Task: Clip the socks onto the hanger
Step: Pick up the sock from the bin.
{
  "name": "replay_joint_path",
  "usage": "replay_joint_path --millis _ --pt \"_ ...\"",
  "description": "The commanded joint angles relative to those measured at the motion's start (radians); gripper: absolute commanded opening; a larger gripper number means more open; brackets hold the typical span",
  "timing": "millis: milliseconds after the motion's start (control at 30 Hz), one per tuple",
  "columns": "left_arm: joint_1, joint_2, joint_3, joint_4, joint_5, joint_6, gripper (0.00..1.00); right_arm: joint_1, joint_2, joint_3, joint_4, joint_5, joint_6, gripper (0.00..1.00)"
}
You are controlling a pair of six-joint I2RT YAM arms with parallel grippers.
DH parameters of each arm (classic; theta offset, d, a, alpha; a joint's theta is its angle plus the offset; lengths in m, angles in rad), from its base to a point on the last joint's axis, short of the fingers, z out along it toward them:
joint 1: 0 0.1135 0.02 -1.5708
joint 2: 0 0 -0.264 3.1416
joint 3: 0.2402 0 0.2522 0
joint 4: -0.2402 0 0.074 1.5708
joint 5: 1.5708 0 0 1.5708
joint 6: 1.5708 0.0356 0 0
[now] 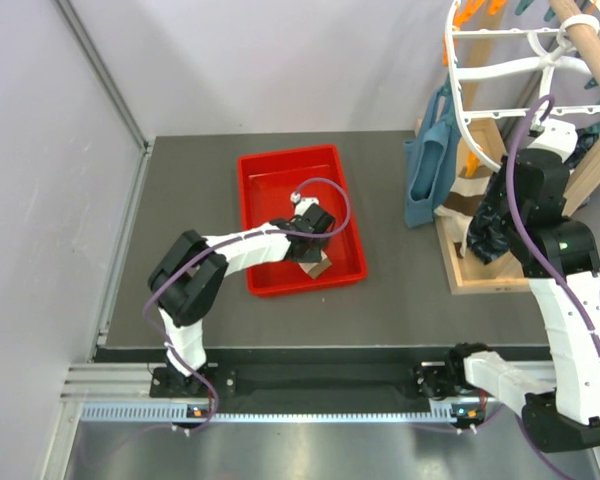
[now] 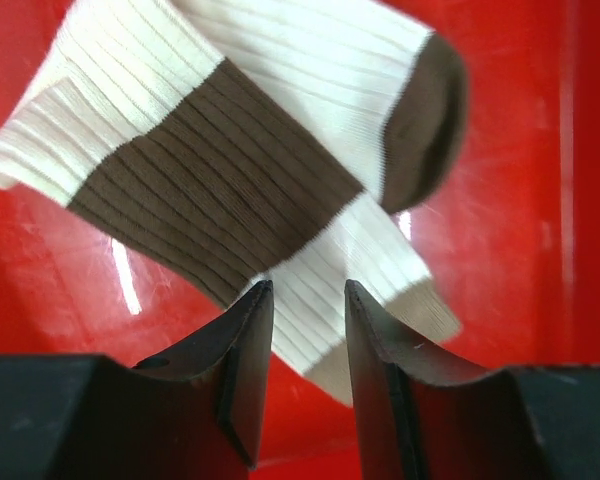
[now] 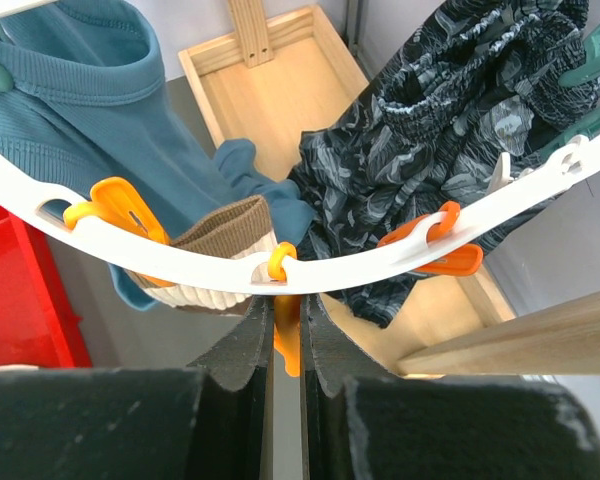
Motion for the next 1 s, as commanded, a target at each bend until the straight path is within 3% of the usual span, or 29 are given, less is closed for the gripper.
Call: replay_joint_path --millis 0,167,233,333,800,967 --pt "0.004 0.042 0.014 0.036 -0.043 -0.005 0.39 -0.007 0.004 -0.007 -0.041 -0.036 0.002 0.00" --pt "0.005 0.117 0.059 0.033 -0.046 0.009 0.33 -0.005 -0.001 -0.013 -0.039 -0.039 0.002 0.00" --pt "0.005 0.123 0.068 0.030 -0.037 0.012 0.14 -0.007 -0.006 -0.017 -0.041 -0.040 0.002 0.00" --pt "0.007 0.076 0.041 0.059 -0.023 0.018 0.00 -0.005 -0.009 -0.020 -0.041 -0.042 0.004 0.00" --pt "0.025 -0.302 -0.013 0.105 0.076 0.060 0.00 -0.007 -0.010 -0.033 -0.039 -0.053 0.008 0.00" --pt "0.025 -0.409 -0.061 0.215 0.263 0.023 0.00 -0.007 -0.016 -0.030 -0.045 -0.072 0.011 0.00"
